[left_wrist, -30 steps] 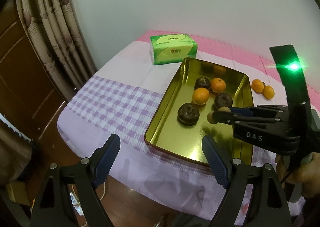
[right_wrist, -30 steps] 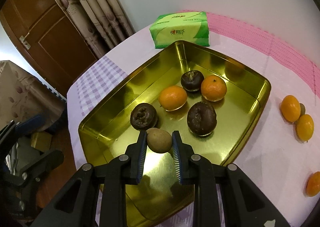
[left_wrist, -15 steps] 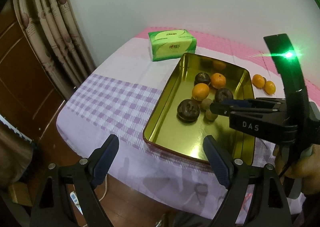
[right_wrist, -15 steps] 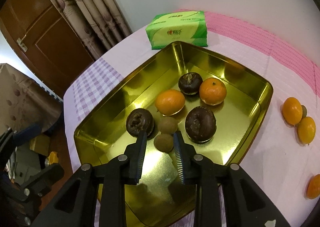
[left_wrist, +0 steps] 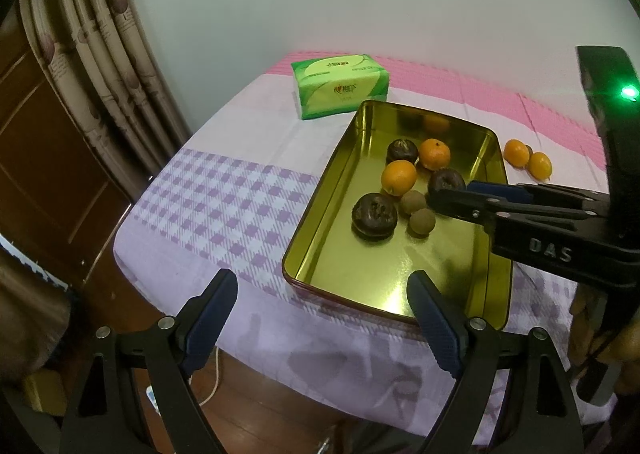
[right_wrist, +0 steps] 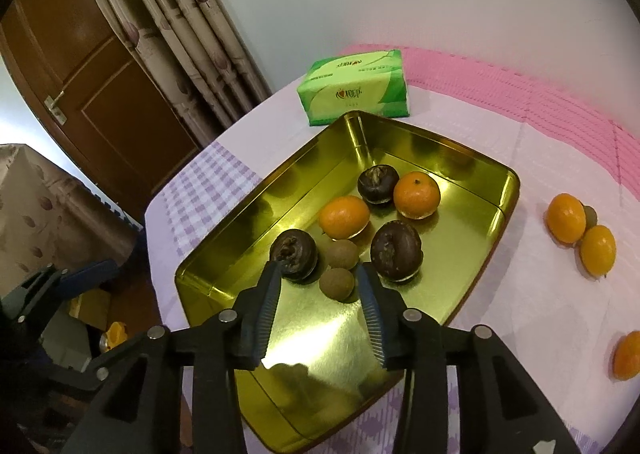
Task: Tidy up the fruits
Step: 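Withdraw the open right gripper from the tray while the left gripper moves away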
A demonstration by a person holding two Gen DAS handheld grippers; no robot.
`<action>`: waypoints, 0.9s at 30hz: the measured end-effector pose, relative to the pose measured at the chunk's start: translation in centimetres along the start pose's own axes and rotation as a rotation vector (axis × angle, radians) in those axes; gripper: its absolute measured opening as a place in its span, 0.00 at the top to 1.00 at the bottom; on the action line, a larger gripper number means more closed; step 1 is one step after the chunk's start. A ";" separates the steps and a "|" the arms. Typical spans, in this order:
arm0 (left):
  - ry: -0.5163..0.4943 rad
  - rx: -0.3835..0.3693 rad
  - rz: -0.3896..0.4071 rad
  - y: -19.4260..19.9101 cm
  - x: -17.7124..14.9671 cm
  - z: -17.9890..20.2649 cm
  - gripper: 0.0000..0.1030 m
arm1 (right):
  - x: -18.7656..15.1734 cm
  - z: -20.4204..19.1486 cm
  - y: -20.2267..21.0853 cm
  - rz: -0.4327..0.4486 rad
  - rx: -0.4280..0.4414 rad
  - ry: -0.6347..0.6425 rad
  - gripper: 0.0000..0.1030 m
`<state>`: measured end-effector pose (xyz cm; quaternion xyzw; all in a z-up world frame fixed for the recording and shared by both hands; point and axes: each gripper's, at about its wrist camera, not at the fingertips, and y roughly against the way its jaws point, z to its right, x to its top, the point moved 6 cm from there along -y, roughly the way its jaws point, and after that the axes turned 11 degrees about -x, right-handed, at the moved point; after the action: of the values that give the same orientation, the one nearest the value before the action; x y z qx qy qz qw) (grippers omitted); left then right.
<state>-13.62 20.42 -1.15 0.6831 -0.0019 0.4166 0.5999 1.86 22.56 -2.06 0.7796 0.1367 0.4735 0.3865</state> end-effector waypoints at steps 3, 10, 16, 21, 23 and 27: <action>-0.005 0.003 -0.003 -0.1 -0.1 0.1 0.16 | -0.4 0.3 0.7 0.015 0.004 -0.014 0.61; -0.029 0.017 -0.010 -0.3 -0.3 0.6 0.16 | -1.7 2.2 3.1 0.065 -0.017 -0.060 0.54; -0.045 0.031 -0.008 -0.3 -0.3 1.0 0.16 | -3.7 6.4 6.7 0.148 -0.099 -0.139 0.52; -0.066 0.048 -0.003 -0.2 -0.5 1.4 0.15 | -5.8 11.6 9.8 0.199 -0.194 -0.248 0.45; -0.075 0.051 -0.003 -0.2 -0.5 1.6 0.15 | -6.8 14.0 10.4 0.197 -0.238 -0.299 0.42; -0.097 0.067 0.000 -0.2 -0.6 1.9 0.15 | -9.5 18.1 10.9 0.178 -0.325 -0.371 0.36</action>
<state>-12.82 18.58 -1.51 0.7223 -0.0169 0.3826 0.5758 10.60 1.23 -4.63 0.7898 -0.0833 0.3701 0.4819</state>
